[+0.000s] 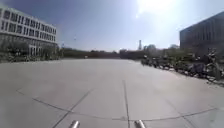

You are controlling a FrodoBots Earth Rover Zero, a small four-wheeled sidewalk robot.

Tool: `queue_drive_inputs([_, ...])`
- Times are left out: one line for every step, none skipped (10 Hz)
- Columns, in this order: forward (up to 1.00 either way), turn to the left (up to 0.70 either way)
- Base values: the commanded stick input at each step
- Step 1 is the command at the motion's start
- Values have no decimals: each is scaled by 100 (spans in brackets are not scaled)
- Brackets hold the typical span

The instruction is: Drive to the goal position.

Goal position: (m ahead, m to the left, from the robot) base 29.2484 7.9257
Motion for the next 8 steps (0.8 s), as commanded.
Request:
queue_drive_inputs([70, 0])
queue_drive_inputs([70, 0])
queue_drive_inputs([70, 0])
queue_drive_inputs([70, 0])
queue_drive_inputs([70, 0])
queue_drive_inputs([70, 0])
queue_drive_inputs([70, 0])
queue_drive_inputs([70, 0])
